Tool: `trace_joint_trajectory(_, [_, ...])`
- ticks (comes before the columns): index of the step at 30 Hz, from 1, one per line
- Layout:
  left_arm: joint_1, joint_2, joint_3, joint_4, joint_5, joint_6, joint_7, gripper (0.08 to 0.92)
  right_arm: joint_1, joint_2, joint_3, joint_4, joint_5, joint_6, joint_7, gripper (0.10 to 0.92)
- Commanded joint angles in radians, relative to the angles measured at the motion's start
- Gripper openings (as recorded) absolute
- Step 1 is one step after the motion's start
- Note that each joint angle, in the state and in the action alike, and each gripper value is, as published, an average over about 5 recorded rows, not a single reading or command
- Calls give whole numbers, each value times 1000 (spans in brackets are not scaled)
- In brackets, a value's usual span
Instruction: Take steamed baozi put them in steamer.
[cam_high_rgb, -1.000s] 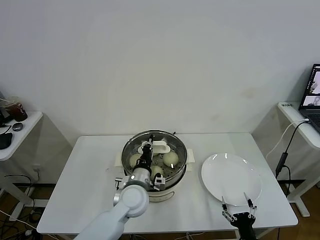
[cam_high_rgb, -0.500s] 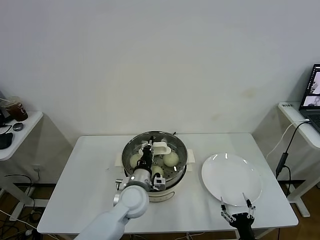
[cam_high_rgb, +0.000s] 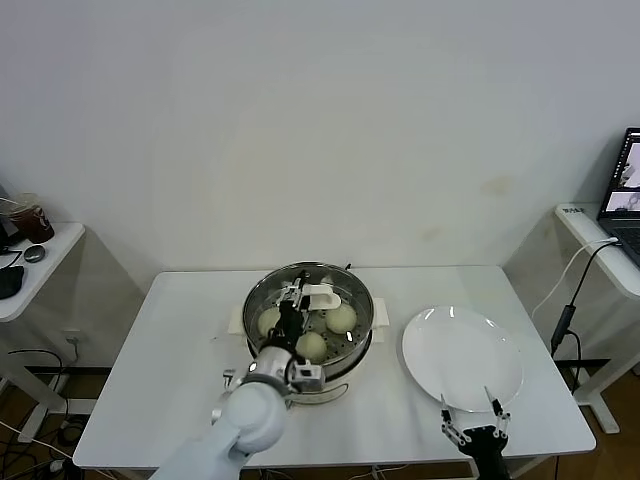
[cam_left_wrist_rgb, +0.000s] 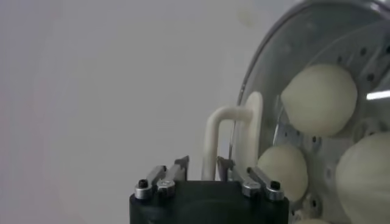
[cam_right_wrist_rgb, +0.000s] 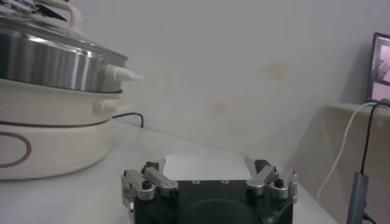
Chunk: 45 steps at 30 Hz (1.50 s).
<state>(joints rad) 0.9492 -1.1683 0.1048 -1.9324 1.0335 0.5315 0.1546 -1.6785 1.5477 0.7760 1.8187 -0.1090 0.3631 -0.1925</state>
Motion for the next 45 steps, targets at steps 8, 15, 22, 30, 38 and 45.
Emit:
trace_joint_trajectory(8, [699,85,-469,-356,-849,-585,-195,752,-2,-3,-9,15,2,-5,-3,823])
trace_joint_trajectory(15, [998,-14,-710,-343,-1099,-796,-259,822,-25,-36,-39,43,78,-54,-31,823])
trace_joint_trajectory(22, [1065,-70,-669,-253,-1297,-748,-309,823,-79,-108,-95,93,162,-122,-15,823])
trace_joint_trajectory(30, [1054,-141,-710,-86,-1325,-912,-255,823,-126,-131,-127,122,169,-158,12,823])
trace_joint_trajectory(38, [1055,-140,-708,-30,-1309,-934,-241,823,-133,-135,-150,122,176,-156,21,823])
trace_joint_trajectory(45, [1049,-133,-717,-5,-1304,-939,-225,823,-137,-130,-153,123,186,-147,20,823])
